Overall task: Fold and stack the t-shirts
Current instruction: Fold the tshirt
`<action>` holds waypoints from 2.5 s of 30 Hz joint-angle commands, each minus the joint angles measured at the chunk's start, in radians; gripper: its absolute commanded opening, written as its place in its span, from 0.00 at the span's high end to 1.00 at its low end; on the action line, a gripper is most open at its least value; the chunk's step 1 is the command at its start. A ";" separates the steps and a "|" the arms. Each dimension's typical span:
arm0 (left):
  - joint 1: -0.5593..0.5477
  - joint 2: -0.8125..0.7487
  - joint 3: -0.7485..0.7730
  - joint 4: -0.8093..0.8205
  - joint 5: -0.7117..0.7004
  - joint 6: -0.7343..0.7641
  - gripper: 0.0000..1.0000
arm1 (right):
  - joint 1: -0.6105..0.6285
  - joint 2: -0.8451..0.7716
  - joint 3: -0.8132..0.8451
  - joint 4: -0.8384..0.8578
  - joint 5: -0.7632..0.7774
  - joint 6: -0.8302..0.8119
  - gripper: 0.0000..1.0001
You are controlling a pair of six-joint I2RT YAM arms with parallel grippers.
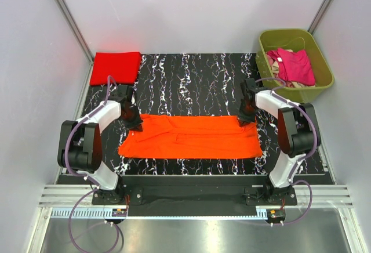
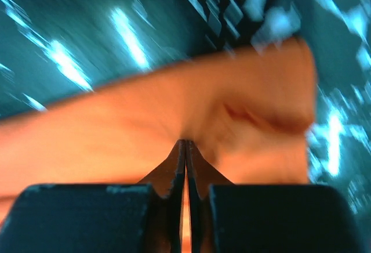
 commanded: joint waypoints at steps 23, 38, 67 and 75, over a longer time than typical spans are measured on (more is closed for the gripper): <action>0.013 -0.060 0.048 -0.027 -0.007 0.021 0.87 | -0.045 -0.153 -0.106 -0.036 -0.020 -0.061 0.87; 0.046 -0.135 0.109 -0.012 0.020 0.022 0.52 | 0.220 0.054 0.208 0.169 -0.658 0.064 0.68; 0.225 0.235 0.301 0.060 0.140 0.038 0.84 | 0.307 0.430 0.429 0.243 -0.645 0.270 0.83; 0.262 0.174 0.218 0.149 0.122 0.024 1.00 | 0.244 0.401 0.354 0.237 -0.526 0.305 0.85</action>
